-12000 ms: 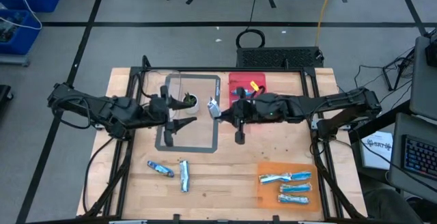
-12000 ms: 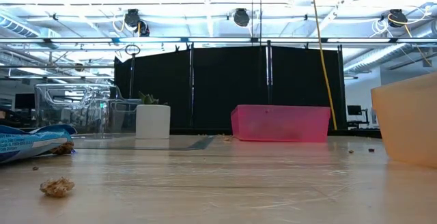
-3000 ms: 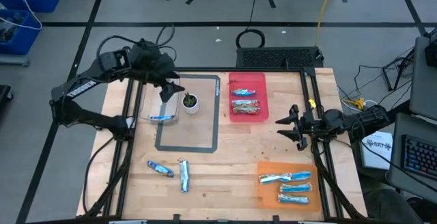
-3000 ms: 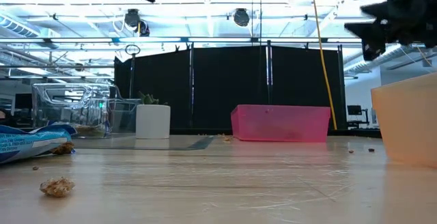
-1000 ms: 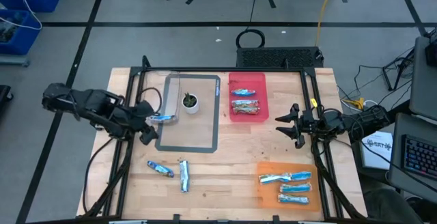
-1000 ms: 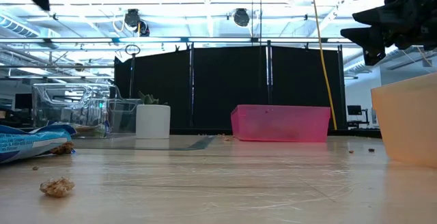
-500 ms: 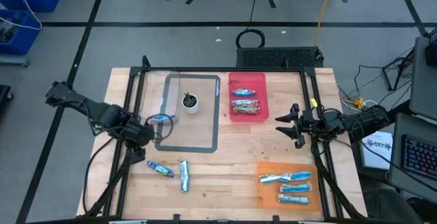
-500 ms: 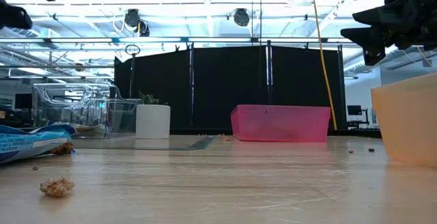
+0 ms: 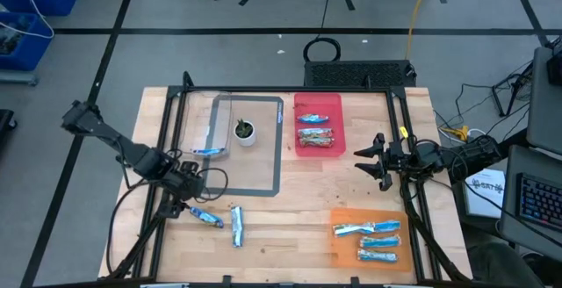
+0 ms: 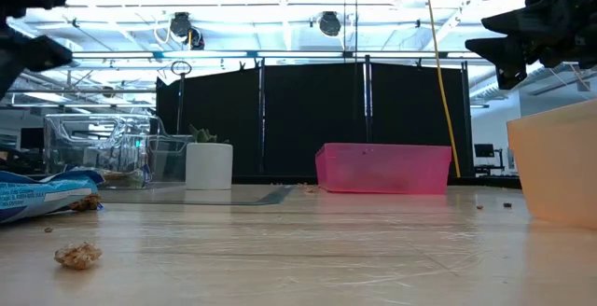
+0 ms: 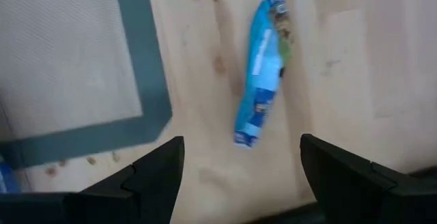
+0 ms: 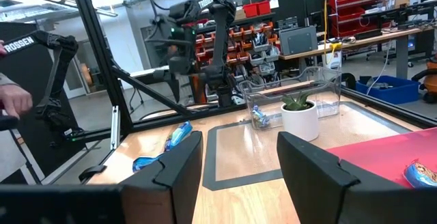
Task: Pick and place Granola Bars by type
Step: Put the blue granola bar into the transparent bin
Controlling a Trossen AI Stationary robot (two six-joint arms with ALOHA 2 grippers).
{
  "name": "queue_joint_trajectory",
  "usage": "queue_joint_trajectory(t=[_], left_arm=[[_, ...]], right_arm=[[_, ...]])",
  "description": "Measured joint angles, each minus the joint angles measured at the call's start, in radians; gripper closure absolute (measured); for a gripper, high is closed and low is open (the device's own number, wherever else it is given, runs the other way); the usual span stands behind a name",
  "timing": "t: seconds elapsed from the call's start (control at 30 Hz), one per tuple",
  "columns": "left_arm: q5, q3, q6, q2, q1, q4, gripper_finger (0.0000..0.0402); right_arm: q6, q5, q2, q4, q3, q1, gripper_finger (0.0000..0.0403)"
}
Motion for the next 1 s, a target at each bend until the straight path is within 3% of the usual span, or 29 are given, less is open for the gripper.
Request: queue_joint_trajectory(t=[0.33, 1.0], left_arm=[[-0.029, -0.134, -0.027, 0.0, -0.069, 0.13, 0.0108], [-0.032, -0.144, -0.048, 0.213, -0.166, 0.316, 0.0108]], right_arm=[[0.0, 0.0, 0.0, 0.0, 0.0, 0.0, 0.022], [0.0, 0.0, 0.0, 0.0, 0.0, 0.0, 0.022]])
